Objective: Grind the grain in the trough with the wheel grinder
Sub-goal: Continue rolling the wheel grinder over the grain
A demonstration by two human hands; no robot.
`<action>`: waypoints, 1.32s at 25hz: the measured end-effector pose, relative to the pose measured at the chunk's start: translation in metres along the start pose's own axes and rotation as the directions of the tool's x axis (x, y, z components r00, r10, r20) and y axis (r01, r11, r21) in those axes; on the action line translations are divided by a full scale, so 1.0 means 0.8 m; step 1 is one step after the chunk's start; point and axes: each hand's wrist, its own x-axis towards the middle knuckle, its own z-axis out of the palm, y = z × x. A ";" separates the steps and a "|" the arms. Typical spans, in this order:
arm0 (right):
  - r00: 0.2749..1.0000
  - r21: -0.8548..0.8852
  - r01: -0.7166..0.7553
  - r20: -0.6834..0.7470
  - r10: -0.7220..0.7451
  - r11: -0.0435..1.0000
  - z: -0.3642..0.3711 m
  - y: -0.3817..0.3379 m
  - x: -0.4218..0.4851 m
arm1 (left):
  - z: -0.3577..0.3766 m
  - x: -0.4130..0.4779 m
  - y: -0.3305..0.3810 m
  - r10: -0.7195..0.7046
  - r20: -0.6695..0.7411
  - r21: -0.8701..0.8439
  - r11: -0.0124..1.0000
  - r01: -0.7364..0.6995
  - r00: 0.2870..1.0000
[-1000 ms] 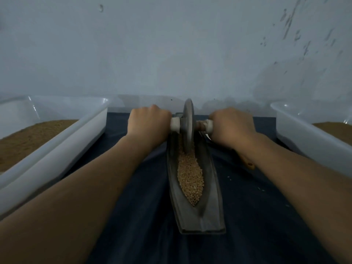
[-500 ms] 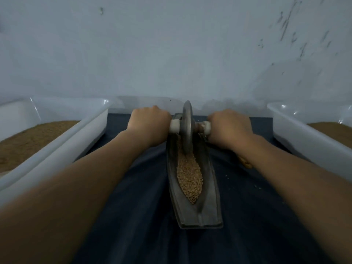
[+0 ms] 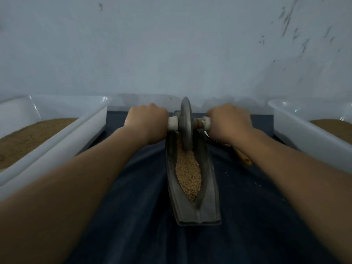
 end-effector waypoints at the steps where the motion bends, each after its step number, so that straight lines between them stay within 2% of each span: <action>1: 0.998 -0.009 0.057 0.034 -0.057 0.998 -0.002 0.003 -0.005 | -0.002 -0.011 -0.003 0.030 0.019 -0.002 1.000 -0.030 0.999; 2: 0.990 -0.020 0.133 0.039 -0.132 0.991 -0.003 0.012 -0.023 | -0.002 -0.030 -0.008 0.083 0.037 -0.020 0.996 -0.082 0.996; 4: 0.952 -0.121 0.264 -0.125 -0.279 0.957 0.001 0.031 -0.066 | 0.003 -0.069 -0.023 0.155 0.026 -0.077 0.985 -0.153 0.988; 6: 0.901 -0.185 0.272 -0.297 -0.318 0.944 0.000 0.039 -0.089 | 0.007 -0.084 -0.030 0.189 -0.025 -0.082 0.978 -0.190 0.982; 8: 0.926 -0.190 0.231 -0.258 -0.276 0.954 0.004 0.033 -0.071 | 0.009 -0.072 -0.024 0.142 -0.037 -0.053 0.988 -0.144 0.989; 10: 0.985 -0.085 0.105 -0.130 -0.115 0.991 0.009 0.015 -0.033 | 0.011 -0.040 -0.011 0.047 -0.021 -0.008 0.999 -0.047 0.999; 12: 0.998 -0.006 0.033 -0.047 -0.034 0.999 0.009 0.006 -0.006 | 0.001 -0.010 0.000 0.009 -0.031 0.054 0.999 -0.008 0.999; 13: 1.000 0.034 0.019 0.016 -0.020 0.999 0.007 0.007 -0.001 | -0.003 -0.003 0.001 0.012 -0.028 0.065 0.998 -0.011 1.000; 15: 0.993 0.056 0.080 0.083 -0.085 0.995 0.004 0.021 -0.027 | -0.011 -0.018 -0.003 0.094 0.026 0.035 0.995 -0.095 0.995; 17: 0.975 -0.038 0.208 -0.071 -0.210 0.977 0.006 0.035 -0.070 | -0.006 -0.052 -0.015 0.192 0.065 -0.028 0.981 -0.191 0.979; 19: 0.940 -0.123 0.229 -0.229 -0.252 0.966 0.005 0.038 -0.087 | 0.001 -0.076 -0.022 0.218 0.040 -0.068 0.974 -0.215 0.975; 21: 0.949 -0.142 0.208 -0.211 -0.235 0.968 0.005 0.030 -0.068 | 0.006 -0.065 -0.021 0.170 0.019 -0.049 0.984 -0.169 0.985; 23: 0.988 -0.081 0.099 -0.107 -0.107 0.992 0.011 0.012 -0.037 | 0.008 -0.037 -0.010 0.066 -0.026 0.008 0.998 -0.065 0.998; 25: 0.998 -0.034 0.040 -0.054 -0.042 0.999 0.007 0.004 -0.016 | 0.005 -0.016 0.002 0.021 -0.062 0.050 0.999 -0.018 0.998; 26: 0.999 -0.015 0.039 -0.018 -0.039 0.999 0.002 0.005 -0.016 | 0.004 -0.016 0.003 0.019 -0.059 0.053 0.998 -0.015 0.998; 28: 0.992 -0.012 0.128 0.007 -0.128 0.992 0.000 0.018 -0.041 | 0.004 -0.041 -0.007 0.085 -0.055 0.028 0.996 -0.084 0.995; 31: 0.935 -0.142 0.245 -0.229 -0.272 0.959 0.000 0.039 -0.095 | 0.012 -0.092 -0.033 0.242 -0.170 -0.021 0.968 -0.249 0.955; 33: 0.925 -0.200 0.210 -0.275 -0.260 0.957 -0.003 0.037 -0.092 | 0.012 -0.090 -0.035 0.234 -0.242 0.038 0.972 -0.232 0.942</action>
